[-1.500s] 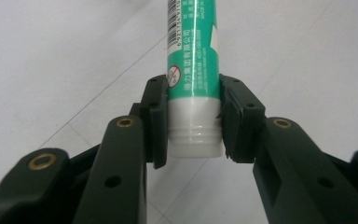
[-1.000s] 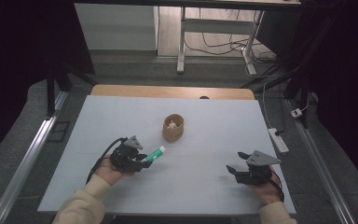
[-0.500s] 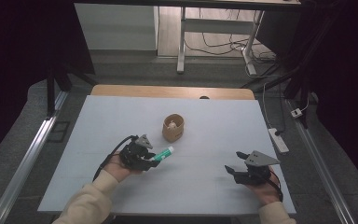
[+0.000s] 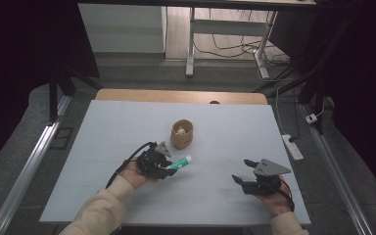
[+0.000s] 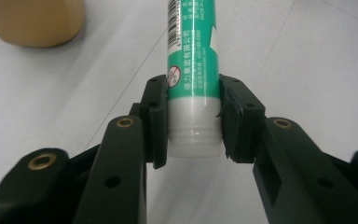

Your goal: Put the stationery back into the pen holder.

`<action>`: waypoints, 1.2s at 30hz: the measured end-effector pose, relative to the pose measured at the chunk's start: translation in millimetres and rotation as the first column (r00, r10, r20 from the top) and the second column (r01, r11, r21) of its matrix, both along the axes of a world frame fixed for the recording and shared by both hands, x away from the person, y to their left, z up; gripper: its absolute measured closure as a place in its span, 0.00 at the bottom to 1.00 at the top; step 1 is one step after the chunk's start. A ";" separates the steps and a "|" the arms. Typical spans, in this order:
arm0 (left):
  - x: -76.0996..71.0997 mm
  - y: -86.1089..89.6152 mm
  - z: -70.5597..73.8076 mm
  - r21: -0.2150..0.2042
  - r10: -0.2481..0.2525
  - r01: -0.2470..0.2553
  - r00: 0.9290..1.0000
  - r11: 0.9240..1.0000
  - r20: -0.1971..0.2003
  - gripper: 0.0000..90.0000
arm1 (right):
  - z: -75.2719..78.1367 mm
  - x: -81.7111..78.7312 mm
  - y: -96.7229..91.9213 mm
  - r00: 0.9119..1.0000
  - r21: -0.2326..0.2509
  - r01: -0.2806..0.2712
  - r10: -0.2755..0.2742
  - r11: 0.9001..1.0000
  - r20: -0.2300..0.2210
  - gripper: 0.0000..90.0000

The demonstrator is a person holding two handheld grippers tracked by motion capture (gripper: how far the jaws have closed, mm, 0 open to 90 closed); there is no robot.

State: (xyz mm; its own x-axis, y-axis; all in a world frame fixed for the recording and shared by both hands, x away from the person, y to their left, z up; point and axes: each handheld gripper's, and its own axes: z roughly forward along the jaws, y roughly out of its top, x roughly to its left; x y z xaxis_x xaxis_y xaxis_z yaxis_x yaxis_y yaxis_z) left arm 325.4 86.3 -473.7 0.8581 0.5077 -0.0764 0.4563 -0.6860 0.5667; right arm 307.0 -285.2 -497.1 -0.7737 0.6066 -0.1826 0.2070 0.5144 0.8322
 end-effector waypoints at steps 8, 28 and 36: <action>2.4 -14.5 -0.9 0.019 -0.032 0.032 0.999 0.999 0.002 0.72 | 2.2 -1.0 4.1 1.000 0.010 -0.011 0.011 1.000 0.010 0.30; 5.7 -42.5 -7.3 0.065 -0.113 0.113 0.994 0.991 -0.007 0.72 | 6.5 -7.0 26.5 0.997 -0.017 -0.076 0.077 0.997 0.014 0.29; 4.3 -57.7 -9.2 0.075 -0.153 0.154 0.988 0.985 -0.014 0.72 | 4.0 -7.7 44.2 0.992 -0.048 -0.130 0.129 0.990 -0.010 0.27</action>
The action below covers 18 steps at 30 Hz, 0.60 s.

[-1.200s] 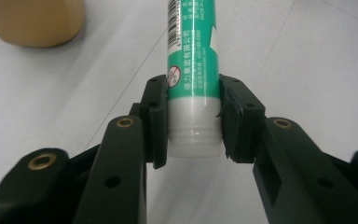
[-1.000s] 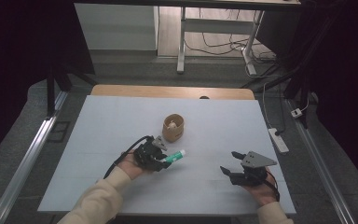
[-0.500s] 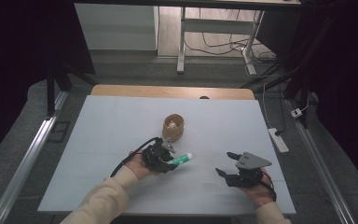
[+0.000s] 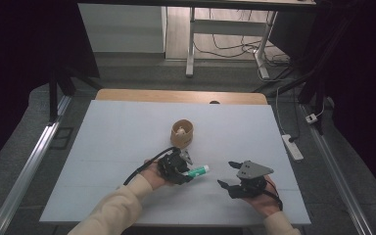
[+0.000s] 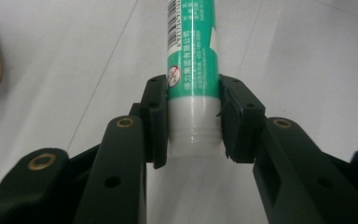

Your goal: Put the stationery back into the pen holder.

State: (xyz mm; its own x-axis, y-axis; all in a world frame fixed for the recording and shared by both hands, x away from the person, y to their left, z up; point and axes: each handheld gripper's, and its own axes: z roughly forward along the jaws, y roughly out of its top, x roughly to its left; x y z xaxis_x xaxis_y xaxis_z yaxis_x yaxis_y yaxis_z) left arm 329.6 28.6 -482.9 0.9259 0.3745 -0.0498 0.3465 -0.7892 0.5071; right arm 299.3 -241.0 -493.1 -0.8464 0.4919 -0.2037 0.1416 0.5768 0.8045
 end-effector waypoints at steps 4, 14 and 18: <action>-1.1 -7.0 -0.2 0.001 -0.023 0.023 1.000 1.000 -0.005 0.72 | 0.5 -3.3 9.9 1.000 -0.014 -0.031 0.031 0.999 -0.001 0.27; -5.3 -22.4 -1.1 0.010 -0.074 0.074 0.997 0.997 -0.019 0.72 | -1.5 -8.3 25.2 0.996 -0.079 -0.087 0.089 0.993 0.017 0.29; -6.4 -27.0 -3.1 0.017 -0.087 0.088 0.996 0.996 -0.036 0.72 | -3.0 -10.0 29.1 0.995 -0.106 -0.101 0.103 0.989 0.016 0.31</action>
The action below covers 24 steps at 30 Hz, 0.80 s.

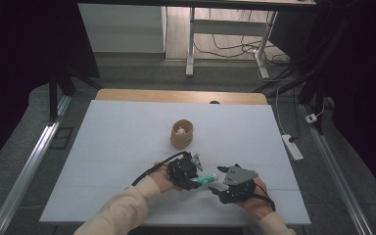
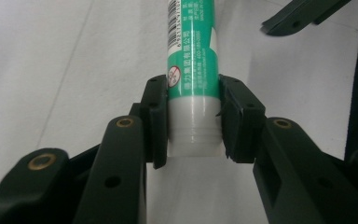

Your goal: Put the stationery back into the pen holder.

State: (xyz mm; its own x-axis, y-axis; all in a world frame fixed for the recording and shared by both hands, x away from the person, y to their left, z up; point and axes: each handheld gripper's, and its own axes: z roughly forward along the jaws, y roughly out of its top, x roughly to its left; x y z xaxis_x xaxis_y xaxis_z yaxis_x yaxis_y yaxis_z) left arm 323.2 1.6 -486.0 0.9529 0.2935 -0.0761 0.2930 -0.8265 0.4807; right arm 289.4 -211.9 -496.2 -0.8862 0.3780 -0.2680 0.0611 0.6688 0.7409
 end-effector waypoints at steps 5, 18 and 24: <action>-1.7 -5.9 -1.5 0.012 -0.023 0.024 1.000 1.000 -0.012 0.72 | -3.2 -1.8 5.2 1.000 -0.037 -0.029 0.029 0.999 0.008 0.35; -4.3 -16.1 3.8 -0.004 -0.078 0.078 0.997 0.997 -0.030 0.72 | -10.8 -16.0 26.6 0.984 -0.280 -0.127 0.155 0.951 0.082 0.66; -3.7 -9.6 9.1 -0.065 -0.052 0.050 0.998 0.997 -0.032 0.69 | -9.0 -17.5 25.4 0.978 -0.266 -0.151 0.183 0.952 0.099 0.71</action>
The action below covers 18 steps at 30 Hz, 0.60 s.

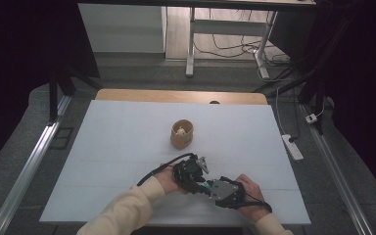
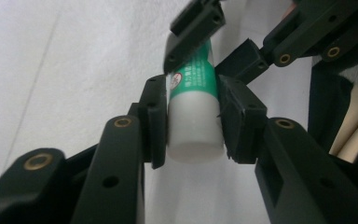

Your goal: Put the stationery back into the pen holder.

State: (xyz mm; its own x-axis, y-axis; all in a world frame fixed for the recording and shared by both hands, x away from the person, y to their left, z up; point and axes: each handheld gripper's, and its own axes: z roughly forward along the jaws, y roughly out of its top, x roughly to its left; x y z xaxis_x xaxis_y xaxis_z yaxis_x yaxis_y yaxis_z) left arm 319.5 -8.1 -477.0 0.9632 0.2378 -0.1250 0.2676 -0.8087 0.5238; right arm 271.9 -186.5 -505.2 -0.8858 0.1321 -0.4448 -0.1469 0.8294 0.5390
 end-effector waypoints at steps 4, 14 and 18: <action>0.3 9.5 6.9 -0.041 0.049 -0.048 0.998 0.998 0.024 0.53 | 3.4 2.8 -5.1 1.000 0.021 0.020 -0.020 1.000 0.008 0.72; -8.6 46.5 17.7 -0.180 0.223 -0.202 0.970 0.963 0.101 0.37 | 8.0 12.3 -20.6 0.994 0.157 0.099 -0.090 0.983 -0.059 0.72; -12.5 64.0 14.5 -0.192 0.266 -0.243 0.959 0.951 0.103 0.35 | 7.9 13.7 -23.7 0.992 0.173 0.122 -0.113 0.977 -0.064 0.72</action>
